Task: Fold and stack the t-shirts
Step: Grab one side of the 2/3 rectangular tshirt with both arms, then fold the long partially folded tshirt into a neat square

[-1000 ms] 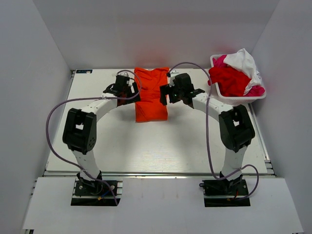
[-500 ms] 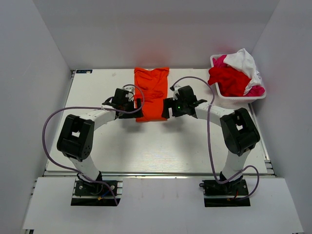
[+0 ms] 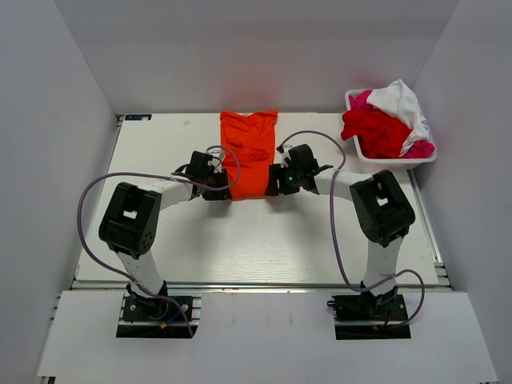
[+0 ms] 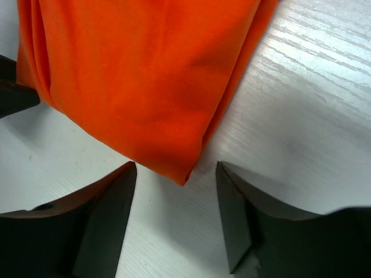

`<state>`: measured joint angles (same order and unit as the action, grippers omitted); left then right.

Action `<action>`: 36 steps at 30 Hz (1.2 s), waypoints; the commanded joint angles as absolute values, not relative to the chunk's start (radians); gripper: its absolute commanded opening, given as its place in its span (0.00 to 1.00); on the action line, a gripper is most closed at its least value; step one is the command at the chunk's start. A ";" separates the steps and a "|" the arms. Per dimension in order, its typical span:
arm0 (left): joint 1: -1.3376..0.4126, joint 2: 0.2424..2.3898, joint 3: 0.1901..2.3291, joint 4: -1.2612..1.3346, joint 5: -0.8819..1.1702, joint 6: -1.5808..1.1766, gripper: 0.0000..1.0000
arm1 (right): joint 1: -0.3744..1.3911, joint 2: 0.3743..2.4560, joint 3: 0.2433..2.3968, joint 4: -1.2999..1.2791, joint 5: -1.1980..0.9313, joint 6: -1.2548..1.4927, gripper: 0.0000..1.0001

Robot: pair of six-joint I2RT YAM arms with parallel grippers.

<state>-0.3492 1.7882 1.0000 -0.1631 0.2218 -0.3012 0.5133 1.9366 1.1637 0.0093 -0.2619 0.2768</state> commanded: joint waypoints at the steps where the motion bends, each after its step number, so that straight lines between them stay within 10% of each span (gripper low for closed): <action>1: -0.354 1.778 0.982 -0.155 0.238 -0.293 0.43 | 0.505 1.960 1.200 0.041 -0.284 0.296 0.59; 12: -0.364 1.747 0.922 -0.051 0.331 -0.313 0.00 | 0.512 1.938 1.169 0.034 -0.330 0.307 0.00; 36: -0.423 0.841 0.710 -0.397 0.314 -0.413 0.00 | 0.612 1.214 0.817 -0.186 -0.388 0.342 0.00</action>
<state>-0.4240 0.9100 0.6418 -0.3073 0.3515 -0.4095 0.6117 1.3052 0.7864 -0.1402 -0.3981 0.3367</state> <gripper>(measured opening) 0.009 0.009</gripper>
